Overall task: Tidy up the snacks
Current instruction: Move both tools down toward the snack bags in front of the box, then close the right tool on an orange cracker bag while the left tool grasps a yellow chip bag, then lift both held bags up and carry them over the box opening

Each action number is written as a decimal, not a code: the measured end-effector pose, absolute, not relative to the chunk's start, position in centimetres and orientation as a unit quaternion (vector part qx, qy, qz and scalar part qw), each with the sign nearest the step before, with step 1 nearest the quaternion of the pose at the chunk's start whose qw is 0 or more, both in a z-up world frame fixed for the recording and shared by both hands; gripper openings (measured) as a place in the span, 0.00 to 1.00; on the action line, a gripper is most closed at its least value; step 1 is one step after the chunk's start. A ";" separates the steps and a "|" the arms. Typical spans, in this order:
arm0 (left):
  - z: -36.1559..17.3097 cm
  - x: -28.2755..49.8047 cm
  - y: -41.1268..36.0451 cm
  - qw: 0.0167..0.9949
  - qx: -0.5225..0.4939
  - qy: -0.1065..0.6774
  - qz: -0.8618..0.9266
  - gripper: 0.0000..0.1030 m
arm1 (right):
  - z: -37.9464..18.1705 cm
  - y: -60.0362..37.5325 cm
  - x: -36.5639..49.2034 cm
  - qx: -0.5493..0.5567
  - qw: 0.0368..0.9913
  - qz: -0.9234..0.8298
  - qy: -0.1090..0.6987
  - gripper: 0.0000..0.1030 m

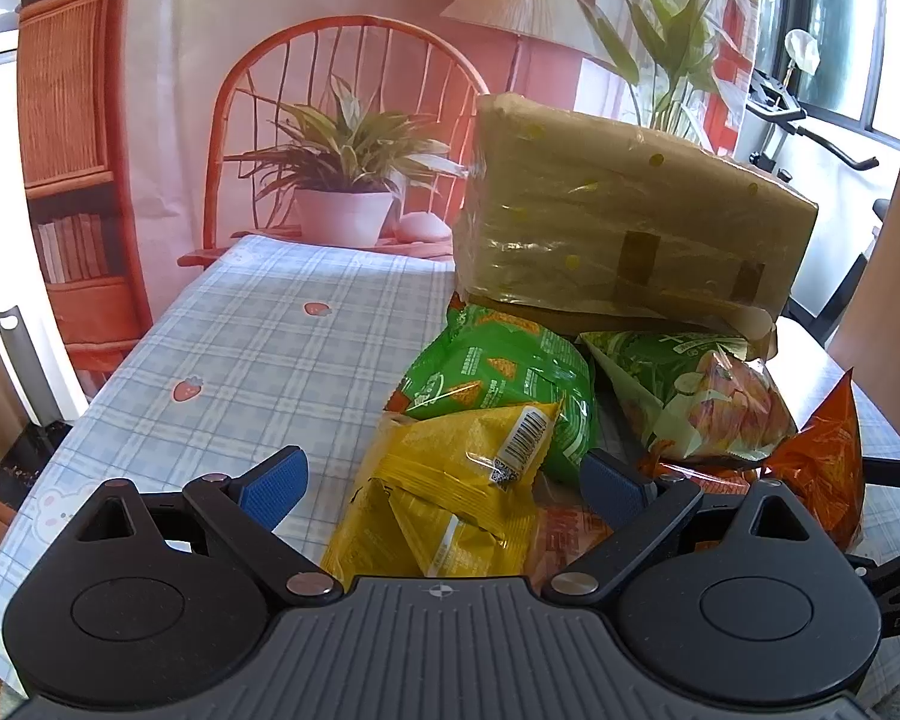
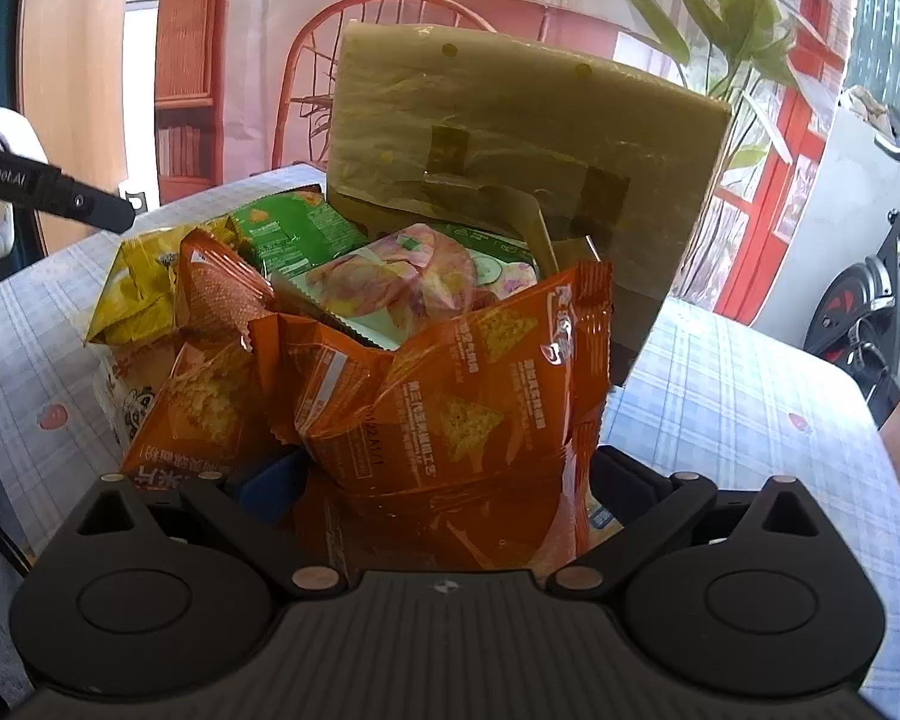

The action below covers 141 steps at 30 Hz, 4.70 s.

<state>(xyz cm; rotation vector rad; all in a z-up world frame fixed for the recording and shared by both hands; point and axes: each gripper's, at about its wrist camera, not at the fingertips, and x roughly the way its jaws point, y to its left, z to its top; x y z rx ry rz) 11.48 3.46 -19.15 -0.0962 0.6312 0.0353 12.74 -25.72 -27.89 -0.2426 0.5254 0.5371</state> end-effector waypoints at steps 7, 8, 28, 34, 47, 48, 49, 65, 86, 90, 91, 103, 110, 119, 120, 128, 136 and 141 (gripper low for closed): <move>-19.4 11.8 3.5 0.948 -0.048 0.314 0.015 0.96 | -28.3 -25.4 13.1 -0.118 0.920 0.268 0.260 1.00; -19.5 11.8 3.5 0.948 -0.048 0.314 0.015 0.96 | -28.3 -25.4 13.1 -0.118 0.920 0.269 0.260 1.00; -20.7 14.6 5.3 0.944 -0.053 0.325 -0.012 0.95 | -28.9 -25.8 12.9 -0.100 0.923 0.262 0.262 0.84; -22.1 16.2 6.3 0.931 -0.085 0.352 -0.049 0.95 | -28.8 -25.8 12.9 -0.092 0.924 0.261 0.264 0.83; -24.5 16.4 5.4 0.932 -0.054 0.352 -0.067 0.96 | -28.6 -25.8 13.1 -0.081 0.923 0.261 0.270 0.83; -24.6 16.5 5.6 0.931 -0.063 0.354 -0.067 0.96 | -28.6 -25.8 13.1 -0.080 0.923 0.261 0.270 0.83; -24.6 16.6 5.7 0.930 -0.069 0.354 -0.068 0.96 | -28.7 -25.8 13.1 -0.079 0.924 0.260 0.270 0.83; -24.6 15.3 6.7 0.934 -0.111 0.333 -0.068 0.78 | -28.2 -26.1 12.5 -0.054 0.927 0.264 0.260 0.81; -20.6 11.9 6.6 0.955 -0.110 0.270 -0.047 0.78 | -26.5 -27.4 10.8 -0.030 0.940 0.252 0.229 0.81; -20.1 11.6 6.6 0.958 -0.108 0.263 -0.046 0.78 | -26.4 -27.6 10.6 -0.024 0.941 0.251 0.227 0.81; -20.0 11.6 6.5 0.958 -0.108 0.261 -0.047 0.78 | -26.3 -27.6 10.6 -0.021 0.941 0.252 0.226 0.81; -15.4 12.8 4.3 0.967 -0.101 0.217 -0.083 0.78 | -23.2 -27.7 11.5 -0.021 0.945 0.257 0.202 0.81; -13.5 14.6 2.5 0.966 -0.085 0.219 -0.108 0.78 | -20.9 -27.0 12.3 -0.021 0.946 0.262 0.188 0.81; -13.1 15.1 1.1 0.966 -0.084 0.209 -0.130 0.78 | -19.7 -26.2 13.0 -0.028 0.945 0.271 0.184 0.81; -13.0 15.1 1.0 0.965 -0.084 0.210 -0.131 0.78 | -19.6 -26.2 13.1 -0.027 0.944 0.271 0.184 0.81; -11.4 16.1 0.9 0.967 -0.078 0.202 -0.134 0.78 | -17.9 -26.5 14.0 -0.029 0.944 0.277 0.175 0.81; -9.4 17.2 0.0 0.968 -0.073 0.194 -0.139 0.79 | -14.9 -26.6 15.1 -0.036 0.945 0.280 0.166 0.81; -8.3 18.3 -0.8 0.970 -0.068 0.187 -0.140 0.79 | -13.1 -26.6 16.2 -0.031 0.944 0.285 0.166 0.81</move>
